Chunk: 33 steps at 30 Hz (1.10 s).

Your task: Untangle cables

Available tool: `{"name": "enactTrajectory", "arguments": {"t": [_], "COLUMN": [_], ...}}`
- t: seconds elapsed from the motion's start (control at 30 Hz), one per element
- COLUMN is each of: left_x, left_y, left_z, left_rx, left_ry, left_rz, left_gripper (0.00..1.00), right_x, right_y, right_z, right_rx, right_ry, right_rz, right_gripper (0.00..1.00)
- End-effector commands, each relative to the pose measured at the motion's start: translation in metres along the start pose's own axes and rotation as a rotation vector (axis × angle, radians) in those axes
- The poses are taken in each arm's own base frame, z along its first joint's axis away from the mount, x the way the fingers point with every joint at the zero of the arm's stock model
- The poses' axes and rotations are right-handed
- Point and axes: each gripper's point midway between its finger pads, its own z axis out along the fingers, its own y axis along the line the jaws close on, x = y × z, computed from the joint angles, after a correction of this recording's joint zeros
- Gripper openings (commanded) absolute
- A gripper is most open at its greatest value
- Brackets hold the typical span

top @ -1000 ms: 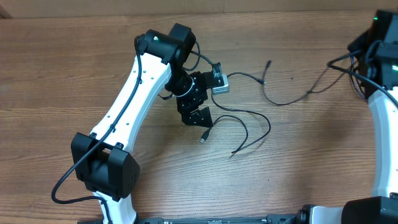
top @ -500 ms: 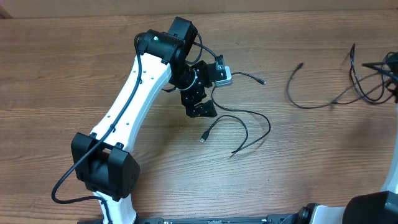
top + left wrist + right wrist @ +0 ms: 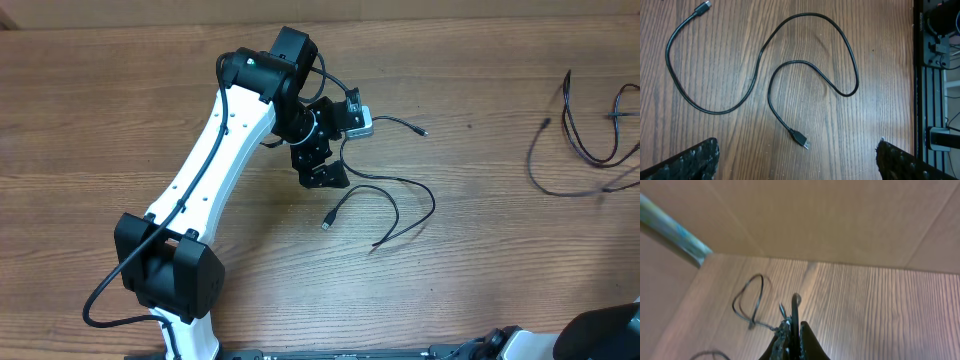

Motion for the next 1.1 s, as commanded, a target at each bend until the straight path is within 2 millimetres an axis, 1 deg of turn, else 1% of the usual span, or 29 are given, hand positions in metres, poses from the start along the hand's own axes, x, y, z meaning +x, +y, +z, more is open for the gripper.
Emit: {"name": "enactTrajectory", "arguments": {"t": [0.0, 0.1, 0.3, 0.43, 0.47, 0.53, 0.57, 0.63, 0.67, 0.77, 0.93, 1.07], "left_x": [0.001, 0.001, 0.001, 0.001, 0.001, 0.001, 0.001, 0.001, 0.001, 0.001, 0.001, 0.001], "left_y": [-0.001, -0.001, -0.001, -0.001, -0.001, -0.001, -0.001, -0.001, -0.001, -0.001, -0.001, -0.001], "left_z": [0.005, 0.005, 0.005, 0.005, 0.005, 0.005, 0.005, 0.005, 0.005, 0.005, 0.005, 0.005], "left_rx": [0.013, 0.013, 0.013, 0.013, 0.013, 0.013, 0.013, 0.013, 0.013, 0.013, 0.013, 0.013], "left_ry": [0.006, 0.006, 0.006, 0.006, 0.006, 0.006, 0.006, 0.006, 0.006, 0.006, 0.006, 0.006], "left_rz": [0.002, 0.002, 0.002, 0.002, 0.002, 0.002, 0.002, 0.002, 0.002, 0.002, 0.002, 0.002], "left_gripper": [1.0, 1.0, 1.0, 1.0, 1.0, 1.0, 1.0, 1.0, 1.0, 1.0, 1.0, 1.0], "right_x": [-0.024, -0.021, -0.004, 0.011, 0.012, 0.018, 0.019, 0.02, 0.02, 0.023, 0.037, 0.032], "right_y": [0.005, 0.011, 0.019, 0.016, 0.014, 0.01, 0.008, 0.007, 0.007, 0.009, 0.021, 0.022], "right_z": [-0.009, 0.007, 0.048, 0.074, 0.078, 0.086, 0.088, 0.09, 0.089, 0.089, 0.084, 0.072], "right_rx": [-0.025, -0.025, -0.004, 0.027, 0.034, 0.051, 0.057, 0.06, 0.06, 0.046, -0.033, -0.049], "right_ry": [-0.071, -0.071, -0.04, -0.009, -0.003, 0.013, 0.018, 0.021, 0.021, 0.036, 0.116, 0.117], "right_rz": [0.03, 0.03, 0.014, 0.003, 0.003, -0.002, -0.003, -0.004, -0.003, -0.005, -0.009, -0.007], "right_gripper": [0.04, 0.04, 0.04, 0.04, 0.04, 0.44, 0.66, 0.91, 1.0, 1.0, 1.0, 1.0]}}
